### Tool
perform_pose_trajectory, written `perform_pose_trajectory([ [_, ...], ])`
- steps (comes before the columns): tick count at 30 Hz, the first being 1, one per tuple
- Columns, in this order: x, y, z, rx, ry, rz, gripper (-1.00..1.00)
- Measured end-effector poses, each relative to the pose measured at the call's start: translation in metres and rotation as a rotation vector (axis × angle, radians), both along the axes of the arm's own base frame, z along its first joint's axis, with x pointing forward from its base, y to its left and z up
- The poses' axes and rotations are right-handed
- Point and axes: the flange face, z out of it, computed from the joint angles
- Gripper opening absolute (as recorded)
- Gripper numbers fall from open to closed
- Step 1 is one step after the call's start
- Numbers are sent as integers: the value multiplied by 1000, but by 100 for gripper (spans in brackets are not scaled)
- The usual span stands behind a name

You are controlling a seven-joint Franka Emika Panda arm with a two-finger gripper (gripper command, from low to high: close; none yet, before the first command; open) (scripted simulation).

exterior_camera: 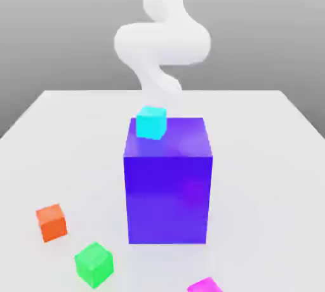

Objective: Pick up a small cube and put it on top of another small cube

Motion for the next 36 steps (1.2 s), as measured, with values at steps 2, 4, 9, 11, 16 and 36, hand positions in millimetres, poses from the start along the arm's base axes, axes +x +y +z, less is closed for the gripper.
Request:
perform_pose_trajectory([
  [2, 26, 3, -27, 2, 53, 39, 0],
  [4, 50, 7, -54, 2, 103, 75, 0],
  [9, 99, 21, -129, -7, 226, 158, 0],
  [11, 115, 27, -161, -14, 274, 189, 0],
  [16, 144, 44, -246, -43, 393, 261, 0],
  [36, 148, 72, -546, -209, 712, 439, -100],
])
